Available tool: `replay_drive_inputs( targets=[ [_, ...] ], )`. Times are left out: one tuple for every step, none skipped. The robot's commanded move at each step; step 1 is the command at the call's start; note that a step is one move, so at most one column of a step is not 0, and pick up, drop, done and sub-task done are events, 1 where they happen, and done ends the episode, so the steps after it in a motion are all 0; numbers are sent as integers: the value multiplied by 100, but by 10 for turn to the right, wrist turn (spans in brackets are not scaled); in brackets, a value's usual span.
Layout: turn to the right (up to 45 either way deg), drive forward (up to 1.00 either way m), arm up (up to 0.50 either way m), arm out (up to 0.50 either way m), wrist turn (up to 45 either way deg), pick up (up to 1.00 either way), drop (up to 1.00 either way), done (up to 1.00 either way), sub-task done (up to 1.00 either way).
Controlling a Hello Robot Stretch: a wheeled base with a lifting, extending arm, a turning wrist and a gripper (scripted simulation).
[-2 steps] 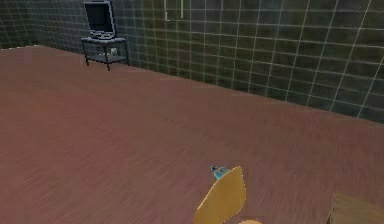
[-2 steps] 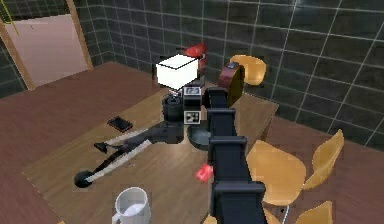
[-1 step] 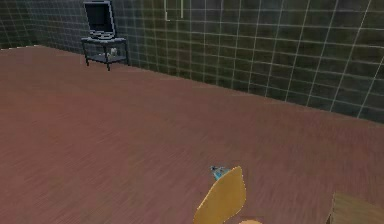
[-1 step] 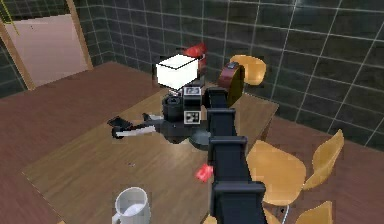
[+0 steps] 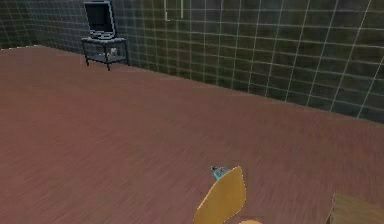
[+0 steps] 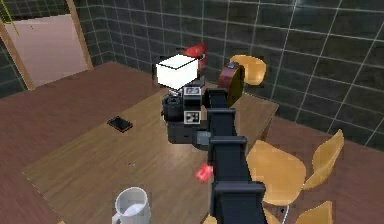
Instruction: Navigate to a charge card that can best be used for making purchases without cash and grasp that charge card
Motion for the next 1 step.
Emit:
replay_drive_inputs(
  targets=[
    [0, 0, 0, 0, 240, 0, 0, 0, 0]
  ],
)
